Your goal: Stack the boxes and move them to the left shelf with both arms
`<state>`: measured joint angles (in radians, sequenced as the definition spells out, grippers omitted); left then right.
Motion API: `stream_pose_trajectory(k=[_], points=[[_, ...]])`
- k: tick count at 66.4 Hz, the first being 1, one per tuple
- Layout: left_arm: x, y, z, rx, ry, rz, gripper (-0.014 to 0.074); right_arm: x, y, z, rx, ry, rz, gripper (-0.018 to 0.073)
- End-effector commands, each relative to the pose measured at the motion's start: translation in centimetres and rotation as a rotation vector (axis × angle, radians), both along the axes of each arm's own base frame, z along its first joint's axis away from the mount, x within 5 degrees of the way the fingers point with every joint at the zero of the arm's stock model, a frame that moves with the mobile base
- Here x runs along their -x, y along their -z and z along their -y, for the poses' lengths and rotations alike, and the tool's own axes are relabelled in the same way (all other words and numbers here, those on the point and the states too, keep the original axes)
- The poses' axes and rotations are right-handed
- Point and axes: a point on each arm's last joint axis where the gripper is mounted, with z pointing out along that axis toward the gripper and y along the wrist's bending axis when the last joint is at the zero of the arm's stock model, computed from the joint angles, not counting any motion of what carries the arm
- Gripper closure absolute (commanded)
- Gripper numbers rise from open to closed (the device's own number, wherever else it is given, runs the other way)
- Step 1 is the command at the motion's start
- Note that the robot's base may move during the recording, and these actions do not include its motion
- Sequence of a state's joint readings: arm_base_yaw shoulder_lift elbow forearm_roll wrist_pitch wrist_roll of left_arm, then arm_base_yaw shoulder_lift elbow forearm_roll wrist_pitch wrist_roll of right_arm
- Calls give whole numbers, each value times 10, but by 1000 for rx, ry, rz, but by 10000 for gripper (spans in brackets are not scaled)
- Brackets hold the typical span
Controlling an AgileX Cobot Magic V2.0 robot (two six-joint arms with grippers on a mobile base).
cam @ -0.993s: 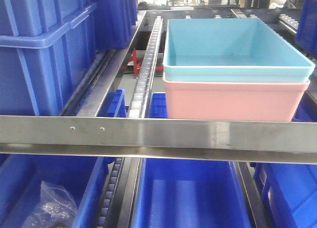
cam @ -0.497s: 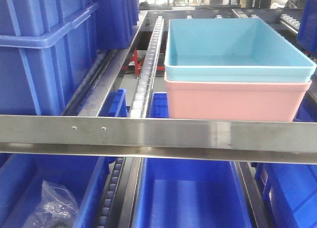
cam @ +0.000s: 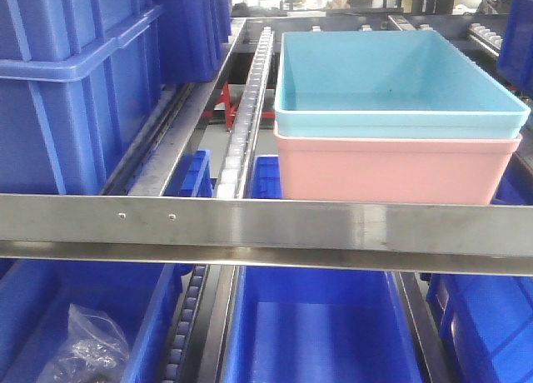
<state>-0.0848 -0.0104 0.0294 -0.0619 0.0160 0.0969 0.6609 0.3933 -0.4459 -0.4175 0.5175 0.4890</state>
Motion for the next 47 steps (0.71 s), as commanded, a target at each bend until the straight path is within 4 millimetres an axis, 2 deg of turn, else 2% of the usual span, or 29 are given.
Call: stream_pose_trajectory(k=[1,47], points=[[-2,4,-1,25,-7,32,599,-1,-14,-2,-18,-24,91,505],[-2,4,-1,25,-7,32,599,-1,-14,-1,-9,-23,97,505]])
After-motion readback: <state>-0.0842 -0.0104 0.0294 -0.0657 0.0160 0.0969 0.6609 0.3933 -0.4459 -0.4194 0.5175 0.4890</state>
